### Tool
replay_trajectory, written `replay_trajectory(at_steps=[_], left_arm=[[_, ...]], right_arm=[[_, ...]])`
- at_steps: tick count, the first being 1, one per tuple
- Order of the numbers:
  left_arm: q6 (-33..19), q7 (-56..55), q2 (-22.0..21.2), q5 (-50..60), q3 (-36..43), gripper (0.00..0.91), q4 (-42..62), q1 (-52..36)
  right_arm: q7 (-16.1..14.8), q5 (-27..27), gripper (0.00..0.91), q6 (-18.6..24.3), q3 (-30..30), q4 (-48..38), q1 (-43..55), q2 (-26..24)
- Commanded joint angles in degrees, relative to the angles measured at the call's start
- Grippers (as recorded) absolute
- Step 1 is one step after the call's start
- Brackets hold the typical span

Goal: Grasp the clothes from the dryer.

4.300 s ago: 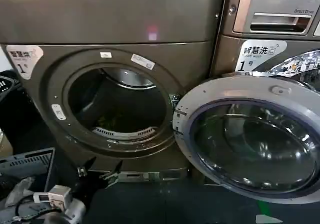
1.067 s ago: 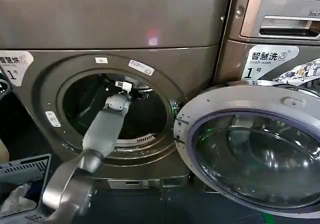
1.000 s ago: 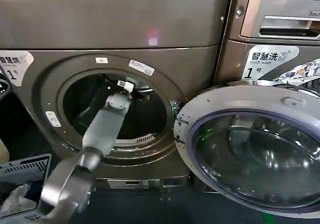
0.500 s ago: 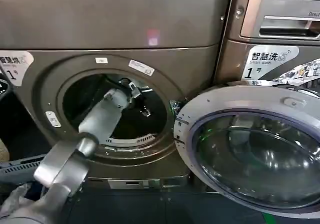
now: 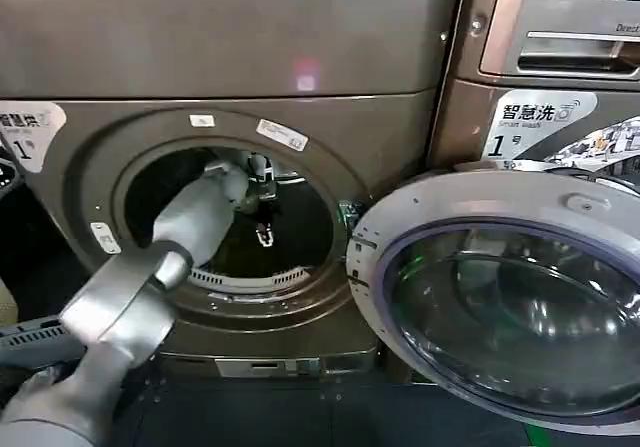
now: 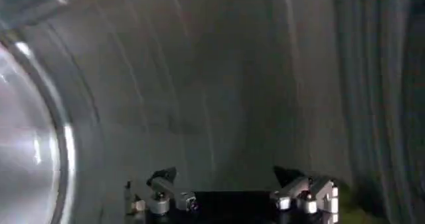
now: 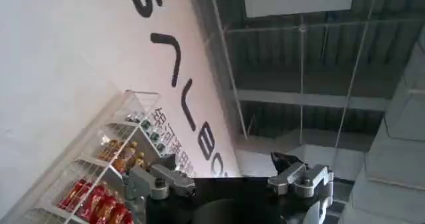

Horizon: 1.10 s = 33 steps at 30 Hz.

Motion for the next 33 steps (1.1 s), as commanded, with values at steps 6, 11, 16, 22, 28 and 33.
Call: replay_trajectory(at_steps=[6,11,16,22,28,33], left_arm=[[0.0,-0.1,-0.6,0.7,1.2,0.907,0.2,1.6],[0.7,-1.8,-1.1,-1.7,-0.1,0.907,-0.1,3.2],[1.0,-2.2,-1.0,-2.3,-0.8,0.907,-0.2,4.5],[1.3,-2.4,-1.0,-3.2,-1.6,0.907,-0.7,6.4],[1.4,1.2,-0.9,-3.7,-0.5,0.907,-1.4,6.9],[1.2,3.7,-0.6,-3.8,0.6,0.907,-1.6,7.2]], right_arm=[[-0.2,-0.6,0.907,0.2,-1.0,0.1,0.9,0.2],[-0.2,-0.7,0.907,0.3,-1.2,0.2,1.0,0.3],[-0.2,-0.9,0.907,0.3,-1.3,0.3,1.0,0.2],[-0.2,-0.9,0.907,0.3,-1.1,0.4,0.8,0.1],[-0.2,-1.0,0.907,0.3,-1.1,0.5,0.7,0.0],[-0.2,-1.0,0.907,0.3,-1.2,0.4,0.8,0.2]])
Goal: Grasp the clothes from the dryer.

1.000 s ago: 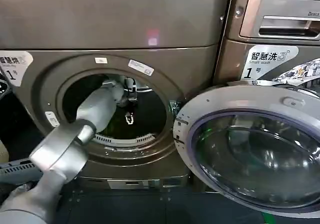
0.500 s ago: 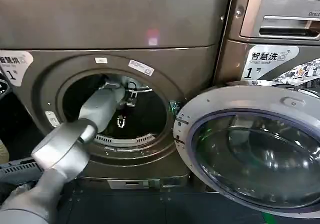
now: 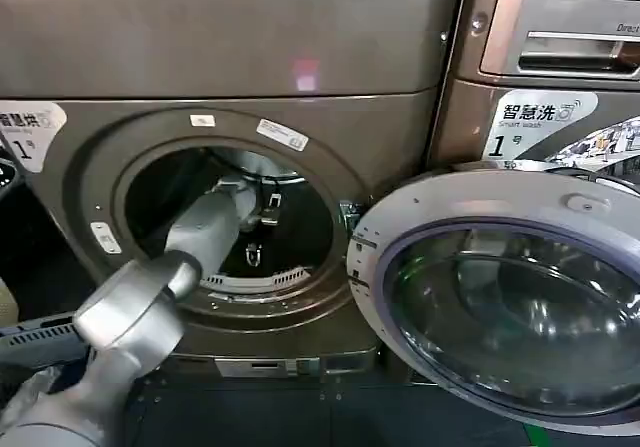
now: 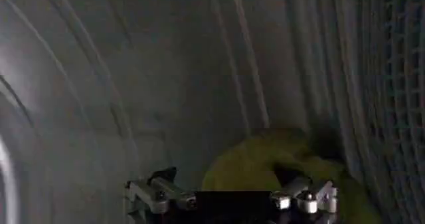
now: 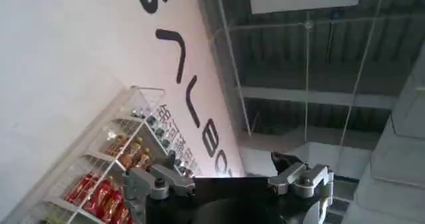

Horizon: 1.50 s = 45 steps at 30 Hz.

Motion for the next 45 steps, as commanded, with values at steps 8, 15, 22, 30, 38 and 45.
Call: replay_trajectory(at_steps=[8,15,22,30,38,45], left_arm=[[-0.3,4.1,1.0,-1.4,1.1,0.023,-0.6,1.2],[-0.5,4.3,1.0,-1.5,1.3,0.000,-0.5,0.8],[-0.6,4.4,0.9,-1.6,1.3,0.000,-0.5,0.8],[-0.4,3.6,1.1,-2.3,0.3,0.000,-0.3,1.3],[1.6,-5.1,2.1,-5.4,-7.0,0.000,-5.7,2.9],[2.4,-16.6,2.4,-8.5,-14.3,0.000,-7.5,3.3]], right_arm=[[0.1,-0.1,0.907,0.0,0.0,-0.1,0.0,-0.1],[0.1,0.0,0.907,0.0,0.2,-0.3,-0.2,-0.3],[0.1,0.0,0.907,0.0,0.6,-0.5,-0.6,-0.3],[0.1,0.0,0.907,0.1,0.3,-0.4,-0.2,-0.2],[0.2,0.0,0.907,0.3,0.3,-0.5,-0.1,-0.1],[0.3,0.1,0.907,0.4,0.1,-0.2,0.2,0.1]])
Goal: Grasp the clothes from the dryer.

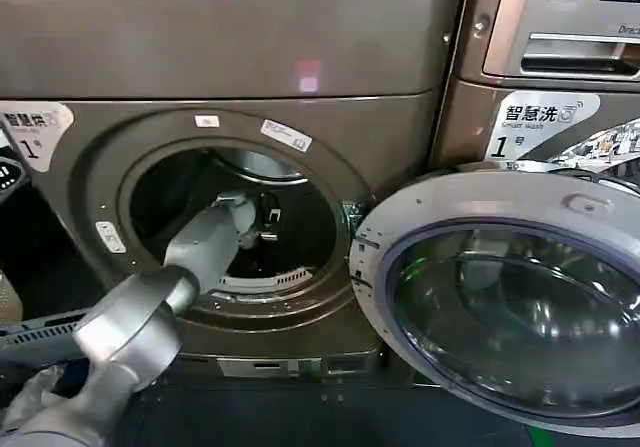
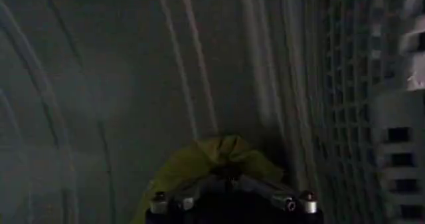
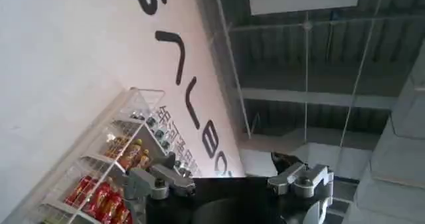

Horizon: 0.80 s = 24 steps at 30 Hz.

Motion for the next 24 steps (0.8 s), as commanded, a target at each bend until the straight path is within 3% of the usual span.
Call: replay_trajectory(at_steps=[1,10,15,24], left_arm=[[1.1,-15.4,0.8,-4.1,-10.5,0.000,-4.4,1.1],[3.6,-29.9,1.9,-10.8,-19.3,0.000,-9.2,5.3],[5.6,-36.8,4.2,-19.2,-20.3,0.000,-17.1,9.4],[5.2,-49.9,4.1,-26.1,-24.7,0.000,-24.8,14.6]], right_arm=[[0.0,0.0,0.907,0.1,-0.1,0.0,0.2,0.2],[0.0,0.1,0.907,0.3,-0.9,0.1,1.0,0.2],[0.0,0.0,0.907,0.5,-1.2,-0.3,1.4,0.0],[0.0,-0.2,0.907,0.6,-2.0,-0.1,2.1,-0.3]])
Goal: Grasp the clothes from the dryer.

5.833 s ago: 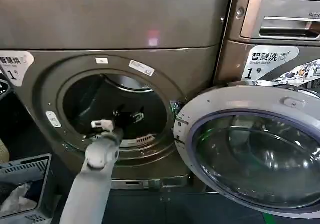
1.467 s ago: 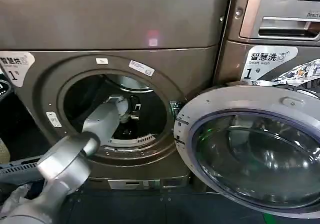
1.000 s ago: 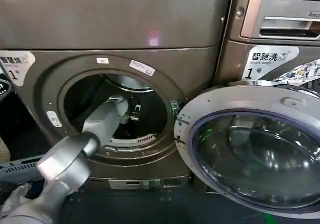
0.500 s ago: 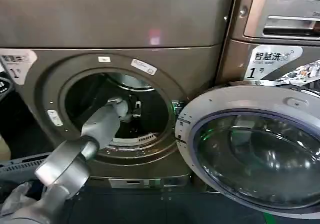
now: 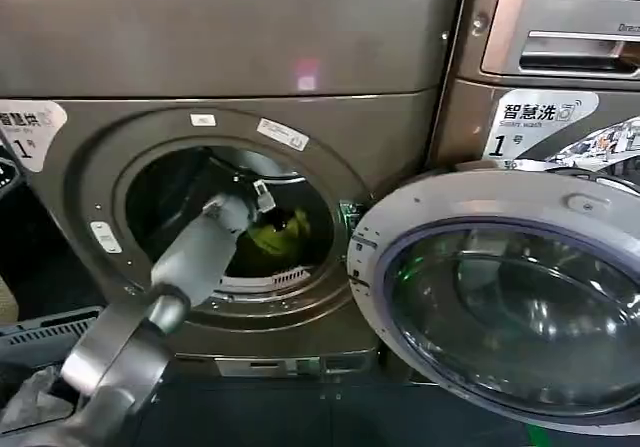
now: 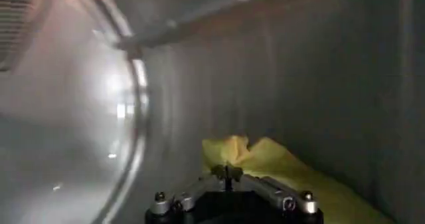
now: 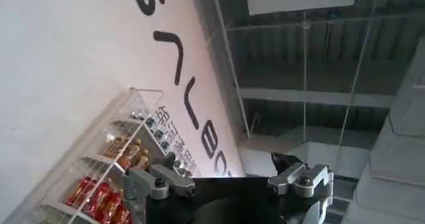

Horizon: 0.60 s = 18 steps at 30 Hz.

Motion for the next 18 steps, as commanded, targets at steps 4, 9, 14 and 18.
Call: replay_trajectory(at_steps=[4,9,14,18], left_arm=[[0.1,-23.7,-0.7,-13.3,-6.5,0.000,-12.1,6.9],[-1.0,-31.0,-2.6,-15.7,-8.0,0.000,-11.9,6.8],[-1.1,-40.4,-4.0,-19.9,-9.9,0.000,-13.8,7.7],[-1.4,-43.8,-3.6,-22.7,-11.6,0.000,-22.4,12.4]], right_arm=[[0.1,-0.1,0.907,0.1,-0.4,-0.1,0.3,0.0],[0.3,-1.9,0.907,0.5,-0.9,0.1,0.7,-0.1],[0.4,-2.0,0.907,1.3,-1.0,0.0,0.9,0.1],[0.3,-2.5,0.907,1.7,-0.7,0.0,0.7,0.3]])
